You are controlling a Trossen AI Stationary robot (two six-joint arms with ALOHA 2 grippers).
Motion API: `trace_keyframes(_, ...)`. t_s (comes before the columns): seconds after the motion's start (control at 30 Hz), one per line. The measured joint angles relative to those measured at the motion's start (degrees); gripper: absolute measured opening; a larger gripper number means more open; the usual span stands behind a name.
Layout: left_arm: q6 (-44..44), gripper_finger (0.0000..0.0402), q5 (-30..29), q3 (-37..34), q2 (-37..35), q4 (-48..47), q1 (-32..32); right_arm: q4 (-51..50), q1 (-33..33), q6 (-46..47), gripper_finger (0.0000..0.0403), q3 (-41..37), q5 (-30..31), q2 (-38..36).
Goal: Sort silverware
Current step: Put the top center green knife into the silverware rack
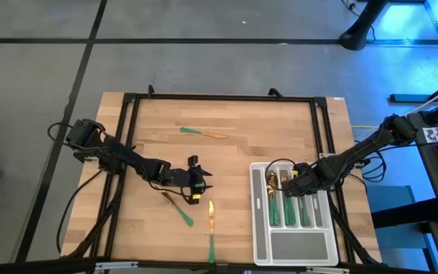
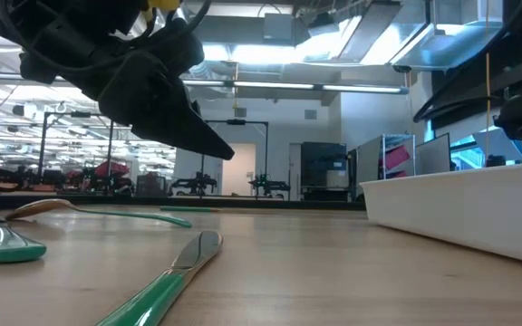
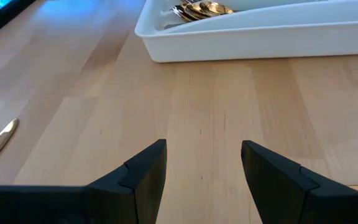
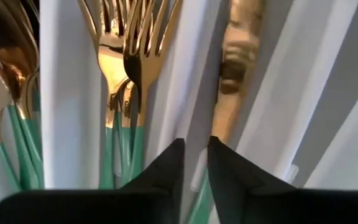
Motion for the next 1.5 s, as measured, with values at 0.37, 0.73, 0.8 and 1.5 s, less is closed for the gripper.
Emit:
trace_keyframes(0.37,4.40,0.0198,0.02,0.00,0.02,6.03,0.70,-10.47,0.04,-15.44,0.0135,12.78,11.94,0.00)
trace_keyframes(0.73,-0.39,0.0198,-0.02,0.07,0.02,16.24,4.24,10.64,1.04,-50.90,0.0133,14.52,36.43,0.64)
trace_keyframes(0.8,-1.47,0.0198,-0.39,0.07,0.01,15.78,3.80,17.30,1.53,-58.76,0.0133,12.67,40.49,1.45)
trace_keyframes(1.5,-11.45,0.0131,-7.34,16.32,-0.52,-27.36,-1.38,44.30,-2.73,-89.60,0.0133,9.86,50.08,13.02)
